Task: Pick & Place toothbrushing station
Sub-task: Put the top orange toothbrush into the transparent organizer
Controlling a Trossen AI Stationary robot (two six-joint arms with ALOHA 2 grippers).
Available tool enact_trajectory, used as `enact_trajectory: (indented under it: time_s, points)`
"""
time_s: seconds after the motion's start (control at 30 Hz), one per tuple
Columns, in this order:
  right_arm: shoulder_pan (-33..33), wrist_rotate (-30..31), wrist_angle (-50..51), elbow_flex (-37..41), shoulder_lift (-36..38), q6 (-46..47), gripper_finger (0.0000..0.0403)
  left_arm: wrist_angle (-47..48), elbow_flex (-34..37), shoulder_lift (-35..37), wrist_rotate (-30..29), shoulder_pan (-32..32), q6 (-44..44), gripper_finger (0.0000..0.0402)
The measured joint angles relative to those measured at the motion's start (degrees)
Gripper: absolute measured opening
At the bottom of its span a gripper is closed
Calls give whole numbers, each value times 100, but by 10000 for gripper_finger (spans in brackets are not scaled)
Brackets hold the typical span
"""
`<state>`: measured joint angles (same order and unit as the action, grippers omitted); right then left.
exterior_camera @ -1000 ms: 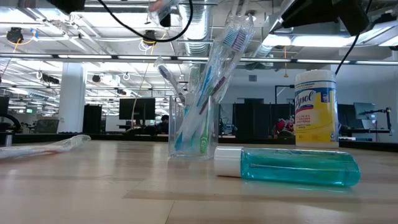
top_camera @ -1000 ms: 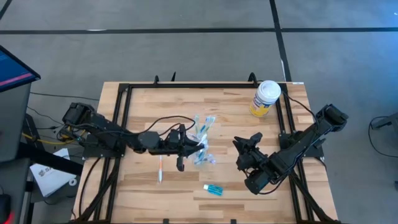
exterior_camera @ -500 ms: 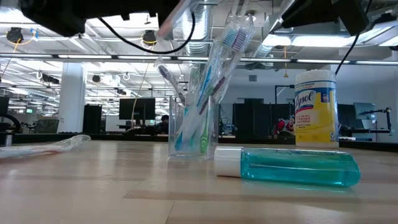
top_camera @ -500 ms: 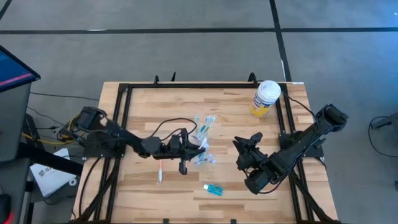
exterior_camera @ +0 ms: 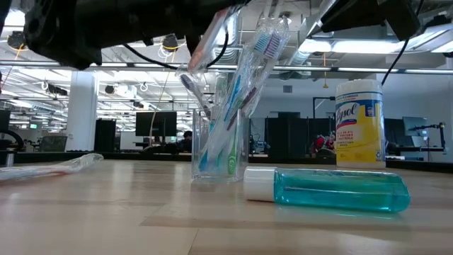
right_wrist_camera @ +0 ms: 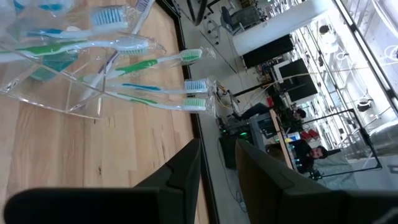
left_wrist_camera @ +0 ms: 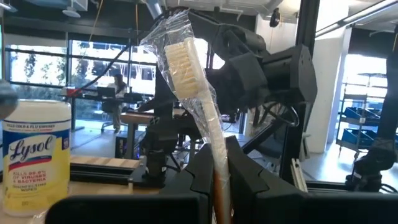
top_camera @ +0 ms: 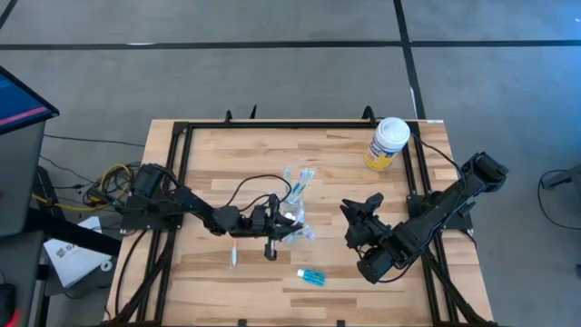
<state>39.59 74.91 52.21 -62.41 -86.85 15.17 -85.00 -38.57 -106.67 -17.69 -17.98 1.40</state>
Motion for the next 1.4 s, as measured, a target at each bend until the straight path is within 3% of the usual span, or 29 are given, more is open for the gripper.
enact_trajectory:
  time_s: [0.43, 0.63, 1.07, 1.4]
  points:
    - [0, -2, 4, 0, 0, 138, 93, -174, -4, -195, -10, 2, -411, 12]
    - [2, -2, 4, 0, 0, 138, 93, -169, -12, -359, -278, 13, -573, 12]
    - [2, 1, -10, 0, 0, 141, 93, -253, -267, -937, -381, 262, -546, 13]
    - [2, -2, -9, 0, 0, 141, 93, -79, -264, -942, -327, 252, -503, 28]
